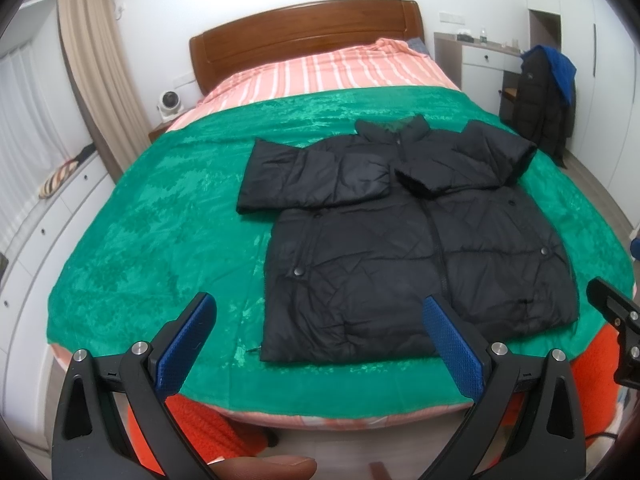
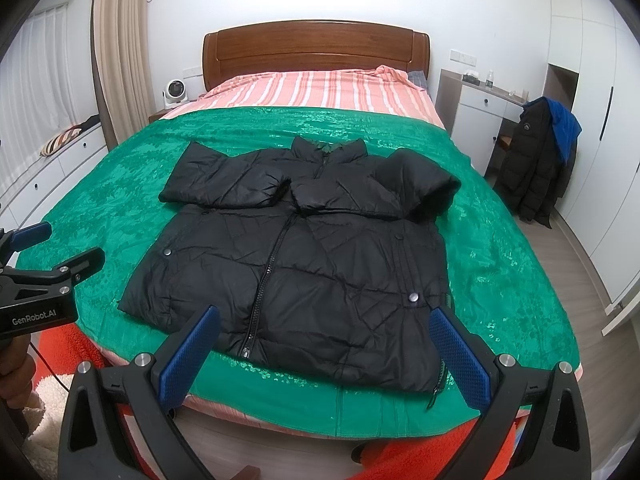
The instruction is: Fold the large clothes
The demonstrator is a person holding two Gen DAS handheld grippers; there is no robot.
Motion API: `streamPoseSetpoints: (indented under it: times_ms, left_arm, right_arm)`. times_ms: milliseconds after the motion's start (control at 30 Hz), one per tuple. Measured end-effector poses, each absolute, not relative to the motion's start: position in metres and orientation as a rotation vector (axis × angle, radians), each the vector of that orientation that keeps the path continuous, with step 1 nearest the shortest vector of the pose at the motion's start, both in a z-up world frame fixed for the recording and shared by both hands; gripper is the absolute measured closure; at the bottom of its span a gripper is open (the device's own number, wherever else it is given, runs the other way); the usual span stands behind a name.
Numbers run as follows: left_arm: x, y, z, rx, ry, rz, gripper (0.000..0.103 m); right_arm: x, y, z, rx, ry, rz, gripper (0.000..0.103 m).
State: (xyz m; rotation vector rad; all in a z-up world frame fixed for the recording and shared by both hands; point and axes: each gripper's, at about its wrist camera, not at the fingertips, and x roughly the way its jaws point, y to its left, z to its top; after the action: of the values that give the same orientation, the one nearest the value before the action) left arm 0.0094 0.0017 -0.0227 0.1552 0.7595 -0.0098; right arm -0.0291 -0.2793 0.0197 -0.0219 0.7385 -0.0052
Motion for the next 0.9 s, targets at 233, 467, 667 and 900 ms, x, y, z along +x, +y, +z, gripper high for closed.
streamPoseSetpoints:
  times_ms: [233,467,667,900]
  left_arm:
    - [0.0098,0.0006,-0.0234,0.156,0.760,-0.010,0.000]
    - [0.0097,0.0010,-0.0235,0.155,0.759,-0.008,0.000]
    - [0.0098,0.0010,-0.0233,0.157,0.760,-0.010,0.000]
    - [0.0100,0.0009,-0.0240,0.158,0.765,-0.008,0.000]
  right_arm:
    - [-0.0279,-0.2795,0.0197,-0.024,0.736,-0.005,0.000]
    - [-0.0277,-0.2793,0.0199,-0.025,0.735,-0.005,0.000]
    - [-0.0278,-0.2792,0.0199,-0.025,0.736,-0.005,0.000]
    - [-0.0261,-0.2785,0.0198,-0.024,0.740,-0.005,0.000]
